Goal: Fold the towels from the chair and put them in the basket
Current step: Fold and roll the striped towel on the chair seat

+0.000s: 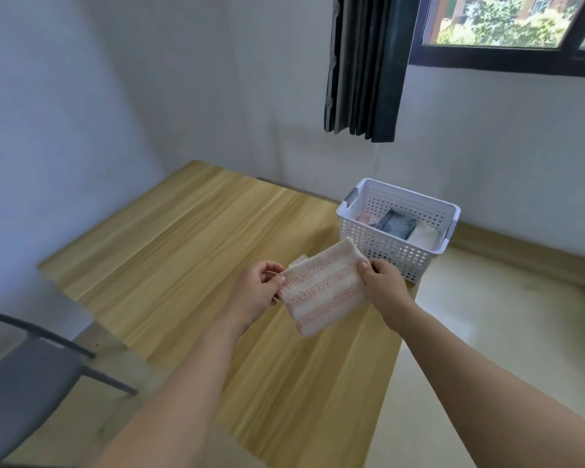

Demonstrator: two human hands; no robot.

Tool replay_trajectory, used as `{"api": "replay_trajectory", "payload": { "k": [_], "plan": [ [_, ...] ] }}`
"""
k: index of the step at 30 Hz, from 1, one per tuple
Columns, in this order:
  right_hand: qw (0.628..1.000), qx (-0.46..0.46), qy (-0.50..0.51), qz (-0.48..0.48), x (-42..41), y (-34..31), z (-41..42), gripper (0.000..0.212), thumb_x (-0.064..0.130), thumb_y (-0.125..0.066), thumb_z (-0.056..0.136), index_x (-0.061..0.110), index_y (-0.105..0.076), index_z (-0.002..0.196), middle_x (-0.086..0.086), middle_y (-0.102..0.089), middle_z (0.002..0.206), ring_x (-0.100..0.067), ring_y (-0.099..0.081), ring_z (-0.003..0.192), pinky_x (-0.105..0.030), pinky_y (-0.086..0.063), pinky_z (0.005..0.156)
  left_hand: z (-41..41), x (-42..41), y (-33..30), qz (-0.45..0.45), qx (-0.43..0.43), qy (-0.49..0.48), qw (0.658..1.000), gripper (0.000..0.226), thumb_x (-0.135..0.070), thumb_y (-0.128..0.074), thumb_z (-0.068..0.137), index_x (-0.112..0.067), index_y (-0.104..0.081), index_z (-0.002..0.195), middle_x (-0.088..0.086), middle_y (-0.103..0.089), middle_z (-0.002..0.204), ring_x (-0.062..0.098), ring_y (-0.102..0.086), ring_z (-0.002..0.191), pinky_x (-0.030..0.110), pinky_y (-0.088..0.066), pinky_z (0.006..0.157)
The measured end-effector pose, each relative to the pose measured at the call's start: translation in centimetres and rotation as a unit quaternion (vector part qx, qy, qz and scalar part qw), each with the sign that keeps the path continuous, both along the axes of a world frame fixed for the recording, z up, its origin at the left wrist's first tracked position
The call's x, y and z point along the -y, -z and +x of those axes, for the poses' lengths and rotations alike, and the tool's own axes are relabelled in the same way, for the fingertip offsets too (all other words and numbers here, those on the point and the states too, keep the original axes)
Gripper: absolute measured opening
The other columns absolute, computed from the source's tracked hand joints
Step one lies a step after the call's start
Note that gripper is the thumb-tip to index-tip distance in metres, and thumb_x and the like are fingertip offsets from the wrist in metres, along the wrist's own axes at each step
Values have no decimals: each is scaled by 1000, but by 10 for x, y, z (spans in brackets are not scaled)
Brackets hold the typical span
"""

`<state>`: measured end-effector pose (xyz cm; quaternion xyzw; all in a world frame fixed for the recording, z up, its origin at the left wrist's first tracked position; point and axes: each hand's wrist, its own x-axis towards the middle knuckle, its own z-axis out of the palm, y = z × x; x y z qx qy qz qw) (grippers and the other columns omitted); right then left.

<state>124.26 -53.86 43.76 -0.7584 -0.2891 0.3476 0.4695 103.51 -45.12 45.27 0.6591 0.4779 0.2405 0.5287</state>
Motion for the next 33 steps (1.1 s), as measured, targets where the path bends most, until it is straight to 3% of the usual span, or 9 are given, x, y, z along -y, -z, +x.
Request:
{"api": "replay_trajectory", "payload": {
  "k": [7,12,16,19,21,25,27,33],
  "plan": [
    [998,57,-17,1,-21,-4,78,26,33,-44,99,14,-61,96,-2,-60,90,-18,-54,81,-38,-49,78,79,-10,8,51,-26,12,998,12,-9,-50,94,-20,-50,88,9,-57,78,17,-50,67,35,-45,64],
    [995,89,-34,-12,-56,-2,169,25,34,-45,98,15,-62,97,-1,-60,90,-20,-57,87,-39,-50,83,168,-19,12,47,-90,60,993,43,13,-34,80,-19,-59,66,-4,-57,69,10,-45,62,16,-37,57],
    [986,136,-88,-28,-87,-11,232,30,32,-41,98,10,-60,89,-2,-57,79,-18,-52,74,-31,-42,65,228,-37,4,56,-114,-13,992,42,5,-35,84,-22,-63,70,4,-68,87,15,-44,59,24,-35,56],
    [974,178,-134,-28,-113,-28,259,31,30,-39,99,9,-59,93,-2,-58,82,-21,-53,78,-35,-43,69,255,-53,-8,72,-123,-47,989,33,-4,-40,90,-22,-64,78,1,-68,96,8,-39,48,21,-33,48],
    [962,223,-159,-14,-136,-38,269,30,29,-37,100,8,-59,98,-5,-60,91,-22,-53,84,-32,-41,70,268,-70,-16,93,-134,-66,984,25,-7,-45,92,-22,-63,82,-2,-60,92,5,-42,54,18,-31,48],
    [944,271,-188,-4,-180,-40,292,31,26,-35,100,6,-56,110,-9,-59,109,-27,-53,101,-32,-39,78,299,-112,-16,123,-141,-89,978,29,-2,-41,89,-24,-57,78,0,-53,108,9,-51,81,18,-35,61],
    [942,269,-203,-9,-205,-36,307,29,25,-34,99,6,-53,110,-9,-57,108,-26,-52,97,-32,-38,75,317,-129,-8,123,-155,-101,975,29,1,-40,88,-21,-56,80,0,-49,111,13,-51,90,18,-36,68],
    [920,258,-294,-18,-270,14,337,15,13,-34,96,4,-45,101,-8,-51,90,-25,-47,81,-33,-35,62,364,-165,43,97,-268,-153,946,22,-1,-43,82,-19,-54,86,3,-47,111,22,-55,88,31,-45,80]
  ]
}}
